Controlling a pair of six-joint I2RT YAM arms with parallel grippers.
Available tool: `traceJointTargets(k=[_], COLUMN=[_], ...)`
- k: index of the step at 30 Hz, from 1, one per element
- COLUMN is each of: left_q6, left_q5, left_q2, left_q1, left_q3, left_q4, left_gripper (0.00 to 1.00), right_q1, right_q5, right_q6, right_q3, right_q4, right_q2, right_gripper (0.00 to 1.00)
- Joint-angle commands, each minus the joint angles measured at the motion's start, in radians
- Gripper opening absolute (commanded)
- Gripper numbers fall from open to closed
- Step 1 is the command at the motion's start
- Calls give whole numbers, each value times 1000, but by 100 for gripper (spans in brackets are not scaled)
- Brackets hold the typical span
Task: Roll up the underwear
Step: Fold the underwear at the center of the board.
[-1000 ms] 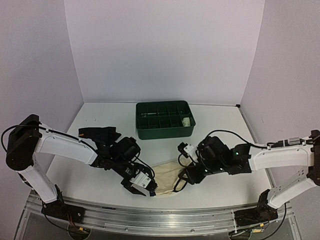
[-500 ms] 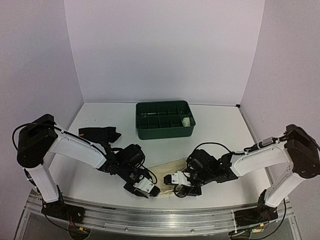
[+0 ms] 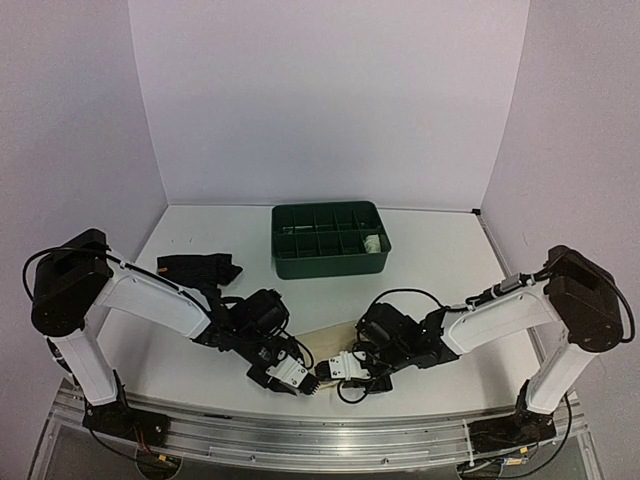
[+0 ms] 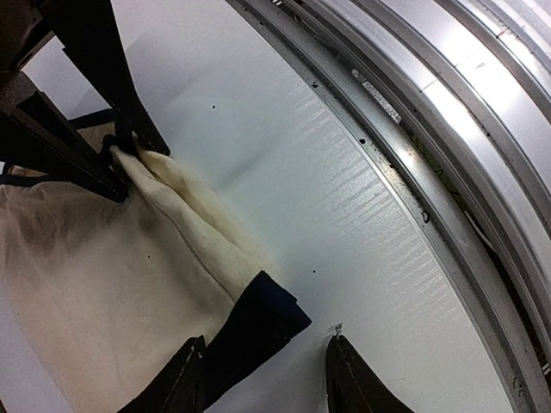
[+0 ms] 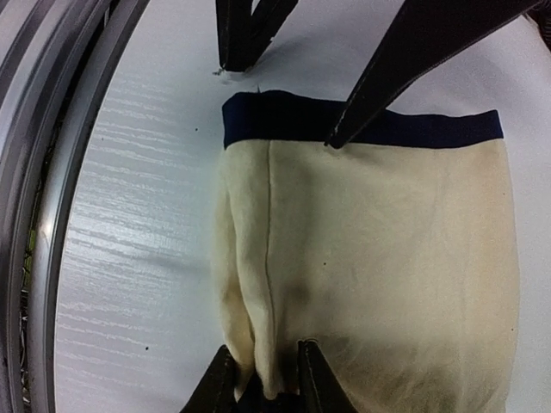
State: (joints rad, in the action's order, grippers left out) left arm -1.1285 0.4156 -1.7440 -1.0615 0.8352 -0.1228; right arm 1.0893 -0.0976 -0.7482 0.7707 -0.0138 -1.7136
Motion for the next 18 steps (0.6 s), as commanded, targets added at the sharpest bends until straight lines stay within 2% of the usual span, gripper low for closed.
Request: traceJointTargets(k=[1,3,5,11,14,18], left_q6=[-6,8,41,93,107,145], left_q5=[-25,-18,-11,57,102,139], left_q2=[40,55,79,157,199,217], left_q1=[-1,0,6,39,41,41], left_q3=[-19,-13,-11,-61,-85,-97], left_q4=[-46,-61,-63,-39,-28,-3], left_gripper=[48,50,53,61,64,69], right_q1=[5,5,6,-14,-31,-50], right_q5=[34,10,-19,-219,-323,-410], right_q6=[41,110,203,655,855,1011], right_q3=[21,47,62,105,106,93], right_q4=[25,58,71,63,-1,-152], right_q2=[-51,-52,-36,-18,-51,-98], right_gripper=[9,0,0,0,0,0])
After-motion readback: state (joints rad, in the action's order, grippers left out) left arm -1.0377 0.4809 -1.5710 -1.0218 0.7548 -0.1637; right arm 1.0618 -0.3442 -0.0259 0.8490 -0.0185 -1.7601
